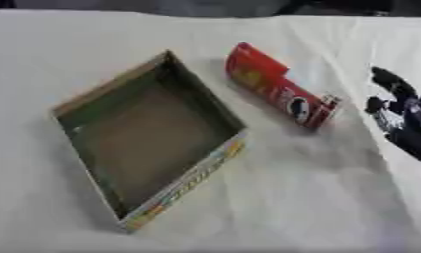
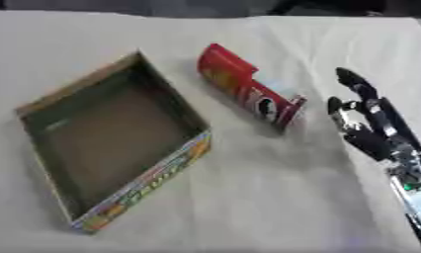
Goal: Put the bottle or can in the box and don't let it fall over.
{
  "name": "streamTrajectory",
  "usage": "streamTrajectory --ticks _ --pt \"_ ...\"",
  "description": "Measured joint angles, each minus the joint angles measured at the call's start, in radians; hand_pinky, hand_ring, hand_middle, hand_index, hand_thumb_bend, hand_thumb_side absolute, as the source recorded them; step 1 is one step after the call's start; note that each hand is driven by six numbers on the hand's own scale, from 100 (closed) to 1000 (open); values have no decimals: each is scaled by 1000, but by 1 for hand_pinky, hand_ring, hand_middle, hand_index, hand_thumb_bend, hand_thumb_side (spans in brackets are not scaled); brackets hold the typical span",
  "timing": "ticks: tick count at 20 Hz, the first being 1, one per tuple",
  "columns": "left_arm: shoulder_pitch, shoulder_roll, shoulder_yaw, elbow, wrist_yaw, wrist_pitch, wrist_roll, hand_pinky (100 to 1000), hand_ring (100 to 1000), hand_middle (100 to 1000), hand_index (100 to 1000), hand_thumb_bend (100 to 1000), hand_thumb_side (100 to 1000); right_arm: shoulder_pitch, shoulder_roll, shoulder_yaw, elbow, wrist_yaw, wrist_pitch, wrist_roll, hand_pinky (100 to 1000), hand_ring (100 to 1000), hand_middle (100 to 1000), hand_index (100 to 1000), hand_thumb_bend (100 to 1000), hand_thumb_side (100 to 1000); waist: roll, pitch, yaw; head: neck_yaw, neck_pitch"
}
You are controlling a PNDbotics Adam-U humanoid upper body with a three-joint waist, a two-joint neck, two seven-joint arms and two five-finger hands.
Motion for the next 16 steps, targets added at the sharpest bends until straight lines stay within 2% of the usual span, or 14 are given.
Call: streamTrajectory --ticks 16 --pt "0 0 0 0 0 -2 1 519 824 1000 819 178 873 -3 2 6 0 12 5 5 660 1000 1000 1000 100 849 0 0 5 -5 1"
